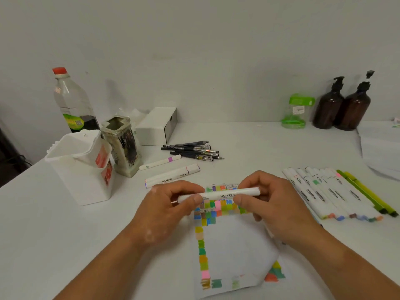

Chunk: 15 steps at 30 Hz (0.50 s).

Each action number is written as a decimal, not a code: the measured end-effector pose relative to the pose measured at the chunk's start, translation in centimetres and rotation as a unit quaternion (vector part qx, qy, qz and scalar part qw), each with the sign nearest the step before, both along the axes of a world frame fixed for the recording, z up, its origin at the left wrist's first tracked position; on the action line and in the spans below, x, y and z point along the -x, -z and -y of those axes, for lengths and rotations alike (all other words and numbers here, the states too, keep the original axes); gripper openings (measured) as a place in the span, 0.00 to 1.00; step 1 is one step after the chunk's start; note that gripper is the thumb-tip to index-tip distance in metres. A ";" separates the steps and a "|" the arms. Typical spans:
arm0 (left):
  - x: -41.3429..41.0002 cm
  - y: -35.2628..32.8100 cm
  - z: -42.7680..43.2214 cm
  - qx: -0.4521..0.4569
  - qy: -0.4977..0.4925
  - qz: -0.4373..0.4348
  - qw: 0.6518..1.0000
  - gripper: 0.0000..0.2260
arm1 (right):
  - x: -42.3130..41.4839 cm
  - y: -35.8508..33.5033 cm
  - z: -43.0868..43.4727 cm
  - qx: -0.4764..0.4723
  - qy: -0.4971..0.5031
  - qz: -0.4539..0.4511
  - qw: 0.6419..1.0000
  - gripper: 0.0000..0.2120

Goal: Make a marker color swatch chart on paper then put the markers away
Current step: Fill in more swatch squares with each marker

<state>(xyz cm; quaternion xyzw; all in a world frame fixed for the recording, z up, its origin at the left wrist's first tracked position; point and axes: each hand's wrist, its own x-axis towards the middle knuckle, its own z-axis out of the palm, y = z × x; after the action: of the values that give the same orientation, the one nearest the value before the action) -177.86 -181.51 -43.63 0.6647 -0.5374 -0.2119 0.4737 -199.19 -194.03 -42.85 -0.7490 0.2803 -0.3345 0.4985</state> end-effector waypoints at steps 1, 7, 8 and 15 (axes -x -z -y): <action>0.4 0.2 0.0 -0.005 0.023 0.039 0.999 0.11 | -0.1 0.0 -0.1 -0.020 -0.012 0.015 1.000 0.07; 1.9 0.6 -0.1 -0.018 0.099 0.102 0.990 0.13 | -0.5 0.1 -0.9 -0.094 -0.059 0.067 0.992 0.07; 1.9 0.7 -0.1 -0.023 0.096 0.106 0.989 0.13 | -0.6 0.1 -1.0 -0.099 -0.070 0.068 0.990 0.08; 2.2 0.7 0.2 -0.025 0.092 0.119 0.988 0.16 | -1.1 0.3 -1.7 -0.095 -0.094 0.053 0.990 0.11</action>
<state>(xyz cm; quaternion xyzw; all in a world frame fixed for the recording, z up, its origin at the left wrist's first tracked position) -180.06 -181.66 -44.32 0.6443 -0.6438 -0.1870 0.3681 -198.09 -192.31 -43.19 -0.7029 0.2120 -0.2970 0.6106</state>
